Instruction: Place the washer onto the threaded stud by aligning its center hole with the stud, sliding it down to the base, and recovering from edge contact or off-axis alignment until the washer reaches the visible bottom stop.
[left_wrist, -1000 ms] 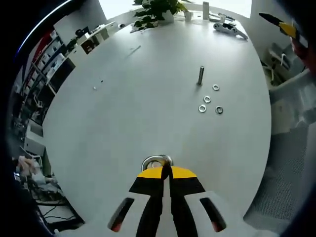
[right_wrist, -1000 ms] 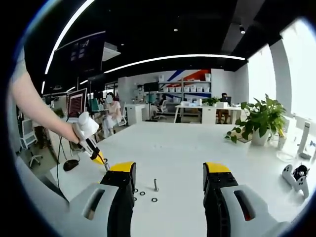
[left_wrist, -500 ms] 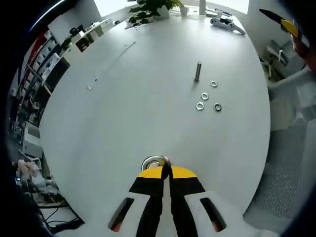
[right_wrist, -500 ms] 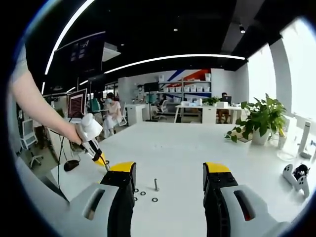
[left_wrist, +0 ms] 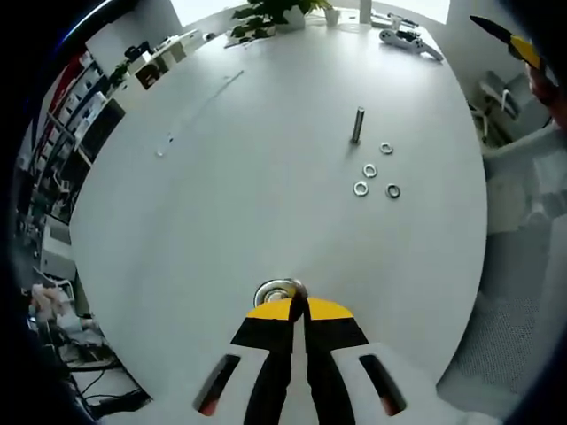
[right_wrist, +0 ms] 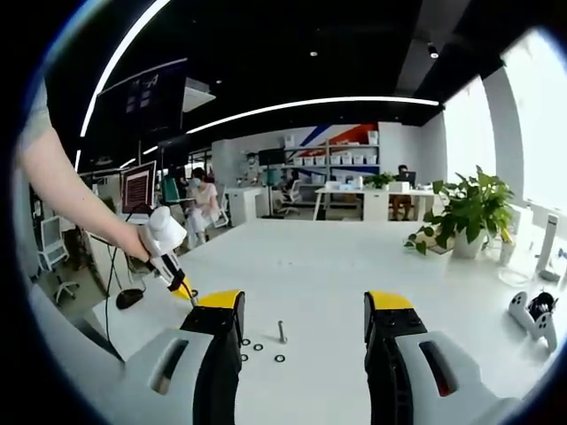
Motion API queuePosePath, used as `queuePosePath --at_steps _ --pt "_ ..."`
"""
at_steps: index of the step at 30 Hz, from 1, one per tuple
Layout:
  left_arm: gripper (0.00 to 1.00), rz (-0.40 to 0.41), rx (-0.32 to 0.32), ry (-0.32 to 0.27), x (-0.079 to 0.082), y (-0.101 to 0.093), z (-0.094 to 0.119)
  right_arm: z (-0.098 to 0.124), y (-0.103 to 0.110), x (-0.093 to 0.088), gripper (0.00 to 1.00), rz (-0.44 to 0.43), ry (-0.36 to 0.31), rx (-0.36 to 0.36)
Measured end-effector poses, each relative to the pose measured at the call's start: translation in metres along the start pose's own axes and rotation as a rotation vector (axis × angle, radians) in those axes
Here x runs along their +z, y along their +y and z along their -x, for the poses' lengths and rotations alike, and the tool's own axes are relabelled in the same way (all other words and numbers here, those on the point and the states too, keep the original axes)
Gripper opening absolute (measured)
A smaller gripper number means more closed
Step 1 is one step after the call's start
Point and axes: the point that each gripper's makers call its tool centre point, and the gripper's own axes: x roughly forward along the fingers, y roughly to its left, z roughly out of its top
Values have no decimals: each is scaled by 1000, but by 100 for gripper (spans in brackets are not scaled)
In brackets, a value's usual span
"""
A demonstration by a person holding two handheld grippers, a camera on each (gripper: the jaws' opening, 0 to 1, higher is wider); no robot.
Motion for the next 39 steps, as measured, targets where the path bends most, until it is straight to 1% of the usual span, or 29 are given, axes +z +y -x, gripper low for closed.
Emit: queuePosePath --at_steps 7,11,23,28,39 --pt "1 1 -3 11 -2 -1 -1 0 0 0 57 -5 1 3" --pt "1 -5 1 4 1 -3 -1 0 0 -1 57 -6 1 3" --pt "1 3 -5 24 -3 -1 0 0 0 -1 57 -8 2 1" --pt "1 2 -4 19 -2 2 0 -1 0 -2 57 -8 6 4" --pt "2 14 2 18 -3 0 2 -1 1 -2 57 -4 12 5"
